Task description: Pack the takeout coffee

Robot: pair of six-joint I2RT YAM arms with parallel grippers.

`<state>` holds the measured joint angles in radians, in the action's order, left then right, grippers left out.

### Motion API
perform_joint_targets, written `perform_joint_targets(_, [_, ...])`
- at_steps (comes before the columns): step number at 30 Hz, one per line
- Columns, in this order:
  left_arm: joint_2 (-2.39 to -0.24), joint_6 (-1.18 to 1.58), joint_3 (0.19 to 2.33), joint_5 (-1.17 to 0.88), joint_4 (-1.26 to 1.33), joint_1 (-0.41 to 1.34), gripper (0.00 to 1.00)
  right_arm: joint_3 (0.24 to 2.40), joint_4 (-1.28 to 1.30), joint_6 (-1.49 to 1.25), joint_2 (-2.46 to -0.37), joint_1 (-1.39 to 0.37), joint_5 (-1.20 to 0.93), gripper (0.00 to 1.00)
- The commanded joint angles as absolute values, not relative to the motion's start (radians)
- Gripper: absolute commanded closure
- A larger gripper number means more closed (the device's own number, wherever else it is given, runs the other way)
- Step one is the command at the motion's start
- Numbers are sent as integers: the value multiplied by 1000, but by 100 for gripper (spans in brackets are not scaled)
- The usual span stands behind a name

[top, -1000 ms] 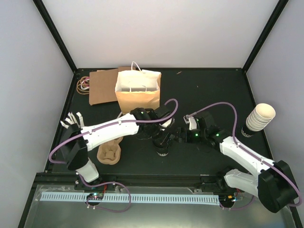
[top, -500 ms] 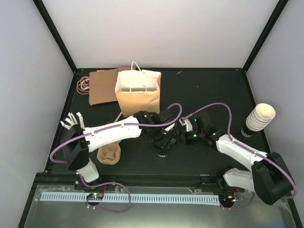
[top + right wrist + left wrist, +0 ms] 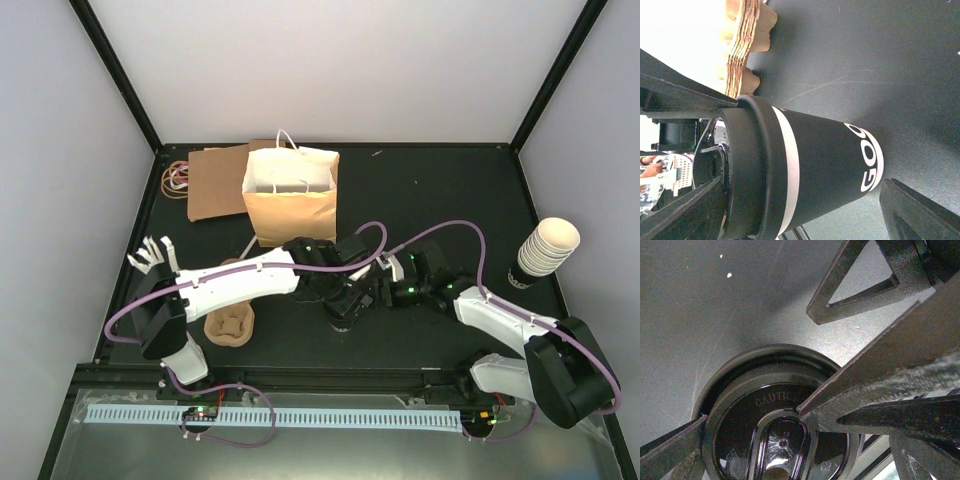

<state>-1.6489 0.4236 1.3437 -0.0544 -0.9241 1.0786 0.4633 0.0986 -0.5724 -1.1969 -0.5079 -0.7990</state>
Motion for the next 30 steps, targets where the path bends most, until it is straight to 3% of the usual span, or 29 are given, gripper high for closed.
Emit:
perform_joint_targets(1, [-1616,438,1353,-32,-879,1081,1,445,179,-520,-1217,-513,-738,14])
perform_joint_targets(23, [-1459,493,1301,-29,-809,1076,1,522,296,-489,-1162,-574,-619,14])
perform_joint_targets(30, [-1313,537,1177,-7,-760,1057,1,610,376,-460,-1108,-574,-612,12])
